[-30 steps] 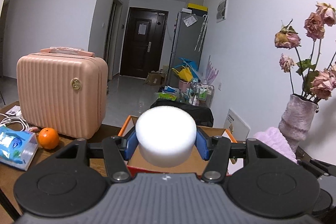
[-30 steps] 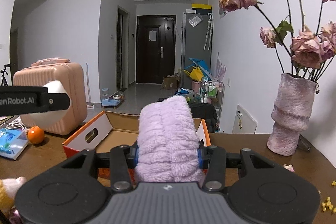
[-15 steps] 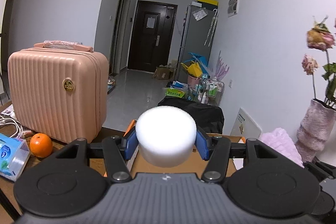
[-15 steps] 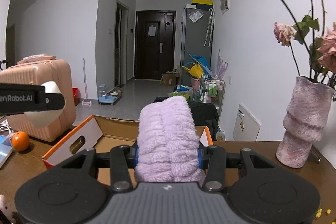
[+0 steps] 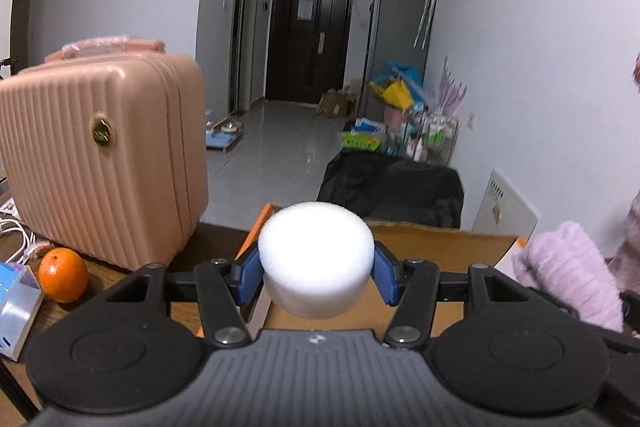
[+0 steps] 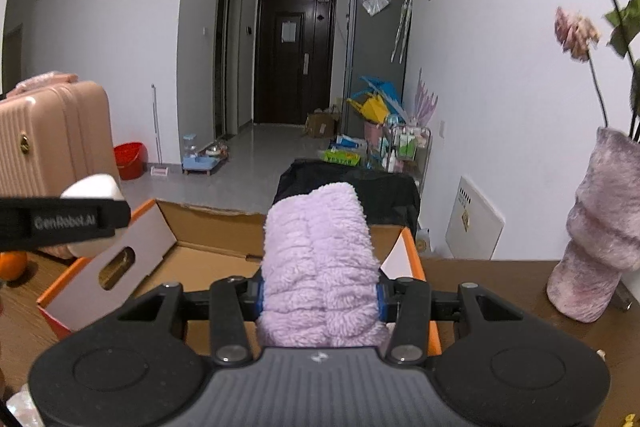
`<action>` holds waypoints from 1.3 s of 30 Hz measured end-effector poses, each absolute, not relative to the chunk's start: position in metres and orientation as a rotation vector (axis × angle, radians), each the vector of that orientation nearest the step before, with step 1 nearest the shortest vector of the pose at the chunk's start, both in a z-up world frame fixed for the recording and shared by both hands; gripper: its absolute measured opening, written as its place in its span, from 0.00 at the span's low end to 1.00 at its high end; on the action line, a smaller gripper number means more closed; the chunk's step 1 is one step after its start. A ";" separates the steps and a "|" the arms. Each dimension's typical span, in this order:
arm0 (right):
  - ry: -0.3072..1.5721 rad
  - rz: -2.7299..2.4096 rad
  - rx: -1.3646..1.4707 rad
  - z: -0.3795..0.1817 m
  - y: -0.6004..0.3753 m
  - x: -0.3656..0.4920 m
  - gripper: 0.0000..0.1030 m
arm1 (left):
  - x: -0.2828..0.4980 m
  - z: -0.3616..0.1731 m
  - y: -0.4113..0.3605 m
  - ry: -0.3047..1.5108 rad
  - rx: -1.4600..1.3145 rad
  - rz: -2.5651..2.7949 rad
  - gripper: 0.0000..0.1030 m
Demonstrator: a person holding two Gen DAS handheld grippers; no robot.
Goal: Organize soft objects
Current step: 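Carry the white sponge and lilac towel over the cardboard box with both tools, then open both tools to drop the sponge and towel into the box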
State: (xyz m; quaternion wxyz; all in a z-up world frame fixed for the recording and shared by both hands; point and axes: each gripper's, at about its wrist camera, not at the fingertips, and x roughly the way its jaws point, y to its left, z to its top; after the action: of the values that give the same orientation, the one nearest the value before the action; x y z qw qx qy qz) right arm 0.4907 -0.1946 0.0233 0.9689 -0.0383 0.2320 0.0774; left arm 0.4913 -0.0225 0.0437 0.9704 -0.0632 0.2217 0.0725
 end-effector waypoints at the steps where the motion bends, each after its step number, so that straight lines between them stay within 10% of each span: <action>1: 0.477 0.157 -0.076 0.021 -0.194 0.494 0.43 | 0.496 0.040 -0.022 0.459 -0.124 0.150 0.56; 20: 0.555 0.132 -0.097 -0.009 -0.186 0.512 0.48 | 0.529 -0.008 -0.025 0.576 -0.074 0.189 0.61; 27: 0.559 0.101 -0.084 -0.009 -0.197 0.517 0.88 | 0.527 -0.005 -0.023 0.567 -0.088 0.216 0.98; 39: 0.576 0.059 -0.073 -0.009 -0.205 0.519 1.00 | 0.523 0.002 -0.018 0.566 -0.119 0.234 1.00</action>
State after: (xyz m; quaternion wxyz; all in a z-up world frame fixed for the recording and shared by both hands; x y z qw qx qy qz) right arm 0.5185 -0.2047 -0.0093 0.9577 -0.0362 0.2840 0.0291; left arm 0.5227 -0.0182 0.0016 0.9517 -0.0586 0.2785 0.1152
